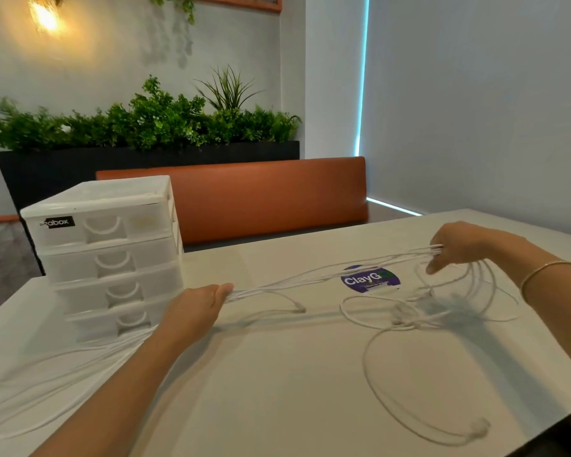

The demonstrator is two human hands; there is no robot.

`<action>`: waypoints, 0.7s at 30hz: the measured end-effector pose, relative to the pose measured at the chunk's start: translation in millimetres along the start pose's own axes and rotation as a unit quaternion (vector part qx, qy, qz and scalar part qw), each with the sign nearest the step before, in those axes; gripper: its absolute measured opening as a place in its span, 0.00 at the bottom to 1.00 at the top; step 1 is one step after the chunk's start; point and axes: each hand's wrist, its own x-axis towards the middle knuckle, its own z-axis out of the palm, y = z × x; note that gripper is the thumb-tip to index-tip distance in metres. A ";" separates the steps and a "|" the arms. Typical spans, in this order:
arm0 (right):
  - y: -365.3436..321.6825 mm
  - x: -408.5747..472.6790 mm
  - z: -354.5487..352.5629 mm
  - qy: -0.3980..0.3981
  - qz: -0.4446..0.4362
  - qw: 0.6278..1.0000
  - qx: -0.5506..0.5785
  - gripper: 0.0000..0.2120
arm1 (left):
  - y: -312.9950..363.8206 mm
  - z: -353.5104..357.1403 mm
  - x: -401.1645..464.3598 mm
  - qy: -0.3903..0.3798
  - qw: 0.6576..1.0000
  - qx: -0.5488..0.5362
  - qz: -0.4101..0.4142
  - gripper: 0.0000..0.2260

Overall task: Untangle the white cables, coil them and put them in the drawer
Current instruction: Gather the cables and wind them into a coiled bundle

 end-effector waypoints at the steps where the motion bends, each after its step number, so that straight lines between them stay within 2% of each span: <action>1: 8.7 0.3 -0.7 0.027 0.026 0.998 -0.055 0.15 | -0.7 1.6 -1.3 0.000 1.000 0.000 0.000 0.24; 3: 23.8 0.9 -5.8 0.115 0.098 0.973 -0.172 0.15 | -1.4 4.4 -1.6 0.000 1.000 0.001 -0.005 0.24; 5: 36.2 2.6 -15.1 0.205 0.178 0.938 -0.215 0.16 | -1.6 6.6 0.1 0.001 1.000 0.004 -0.014 0.24; 7: 38.3 7.5 -25.1 0.242 0.246 0.928 -0.137 0.15 | 1.9 7.6 1.5 -0.001 1.000 0.009 -0.015 0.24; 9: 34.7 17.8 -37.4 0.267 0.280 0.922 0.009 0.14 | 7.5 10.5 2.2 -0.007 1.000 0.014 -0.006 0.22; 11: 30.4 26.7 -53.0 0.297 0.291 0.892 0.174 0.14 | 11.9 12.5 3.0 -0.019 1.000 0.023 0.000 0.21; 13: 28.0 33.9 -68.1 0.339 0.260 0.874 0.231 0.16 | 12.2 13.9 5.8 -0.022 0.999 0.024 0.003 0.21; 15: 24.5 39.3 -73.5 0.396 0.169 0.877 0.214 0.18 | 11.3 15.1 7.1 -0.020 1.000 0.019 0.000 0.21; 17: 26.4 47.5 -69.0 0.413 0.077 0.881 0.217 0.17 | 10.8 16.6 7.9 -0.017 1.000 0.014 -0.001 0.21; 19: 35.1 57.7 -52.3 0.370 0.048 0.913 0.164 0.15 | 9.5 18.3 8.4 -0.015 1.000 0.007 -0.007 0.22; 21: 46.4 63.4 -23.8 0.289 0.057 0.953 0.078 0.16 | 9.4 18.4 9.2 -0.015 1.000 0.006 -0.010 0.22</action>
